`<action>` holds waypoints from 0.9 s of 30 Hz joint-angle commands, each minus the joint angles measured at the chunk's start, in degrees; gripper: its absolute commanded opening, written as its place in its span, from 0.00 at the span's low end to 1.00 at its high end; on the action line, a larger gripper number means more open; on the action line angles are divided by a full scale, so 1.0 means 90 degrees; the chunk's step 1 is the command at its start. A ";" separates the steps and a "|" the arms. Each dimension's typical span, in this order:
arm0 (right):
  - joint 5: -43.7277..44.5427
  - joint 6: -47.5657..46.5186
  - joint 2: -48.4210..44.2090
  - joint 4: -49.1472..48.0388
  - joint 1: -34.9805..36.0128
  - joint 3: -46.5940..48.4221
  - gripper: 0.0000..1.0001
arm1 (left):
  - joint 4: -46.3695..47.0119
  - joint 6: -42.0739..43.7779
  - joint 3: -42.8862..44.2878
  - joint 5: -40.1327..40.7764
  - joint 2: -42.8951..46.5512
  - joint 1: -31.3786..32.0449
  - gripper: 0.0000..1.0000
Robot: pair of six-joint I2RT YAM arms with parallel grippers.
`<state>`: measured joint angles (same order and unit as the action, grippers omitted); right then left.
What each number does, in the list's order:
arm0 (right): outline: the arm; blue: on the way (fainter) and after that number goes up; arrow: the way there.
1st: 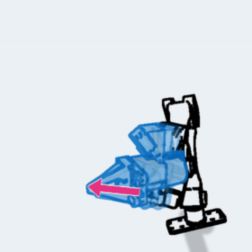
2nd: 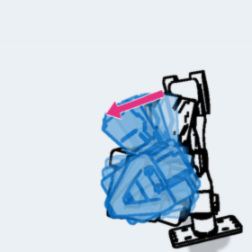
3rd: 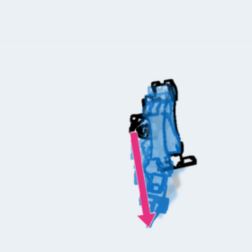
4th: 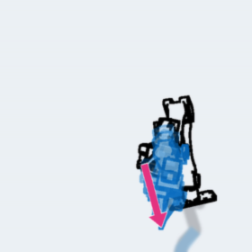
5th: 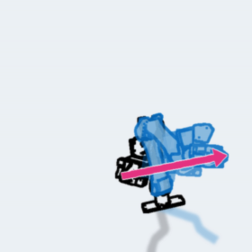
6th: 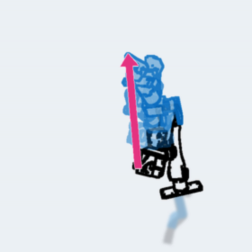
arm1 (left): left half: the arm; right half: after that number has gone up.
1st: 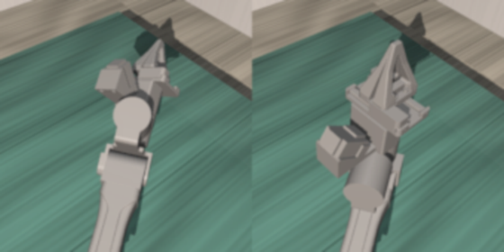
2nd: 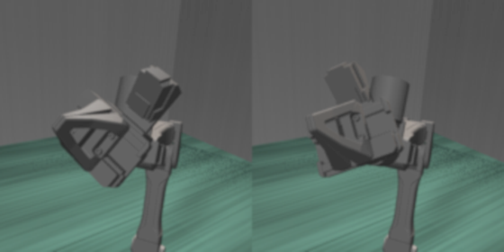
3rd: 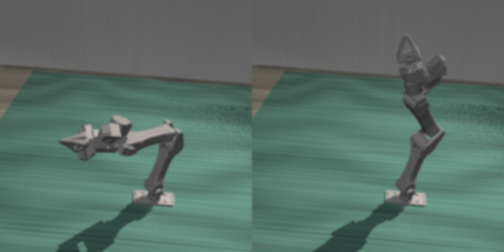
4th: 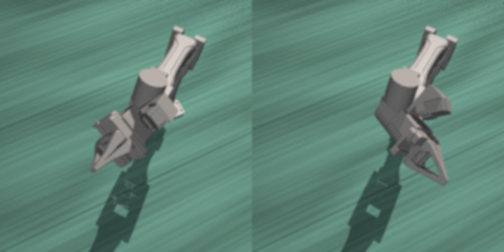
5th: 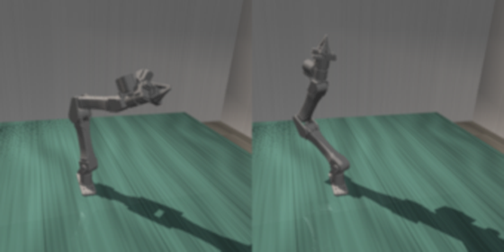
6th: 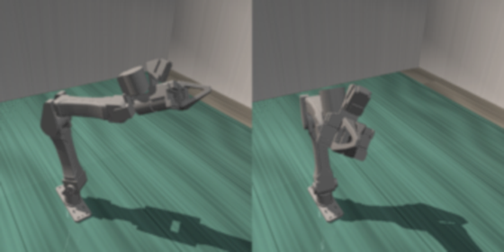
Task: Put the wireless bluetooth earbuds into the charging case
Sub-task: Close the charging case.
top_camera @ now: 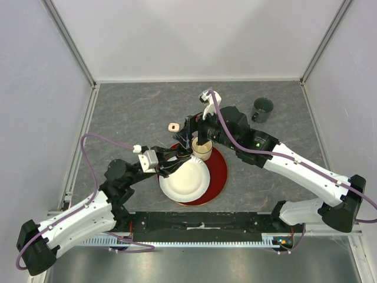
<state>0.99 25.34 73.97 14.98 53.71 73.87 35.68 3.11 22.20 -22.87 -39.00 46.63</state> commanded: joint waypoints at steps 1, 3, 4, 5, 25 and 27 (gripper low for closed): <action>-0.0265 0.0094 -0.0016 -0.0112 -0.0031 -0.0004 0.95 | 0.0127 0.0132 0.0297 -0.0008 0.0086 -0.0006 0.02; -0.0306 0.0104 -0.0026 -0.0122 -0.0021 -0.0024 0.95 | 0.0127 0.0142 0.0288 0.0061 0.0115 -0.0015 0.02; -0.0354 0.0123 -0.0045 -0.0112 -0.0031 -0.0024 0.95 | 0.0127 0.0142 0.0278 0.0080 0.0105 -0.0015 0.02; -0.0374 0.0114 -0.0046 -0.0122 -0.0031 -0.0053 0.95 | 0.0137 0.0142 0.0268 0.0100 0.0105 -0.0015 0.02; -0.0151 0.0221 -0.0495 -0.0132 -0.0031 -0.0532 0.96 | -0.0155 -0.0471 0.0306 0.1691 0.0183 -0.0015 0.02; 0.0453 0.0396 -0.0611 -0.0151 -0.0021 -0.0570 0.96 | -0.0700 -0.0744 0.0463 0.1906 0.0144 -0.0015 0.02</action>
<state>-0.36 27.53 70.54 13.80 53.25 69.71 32.40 1.39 22.33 -12.78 -38.04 46.74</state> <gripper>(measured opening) 0.960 0.352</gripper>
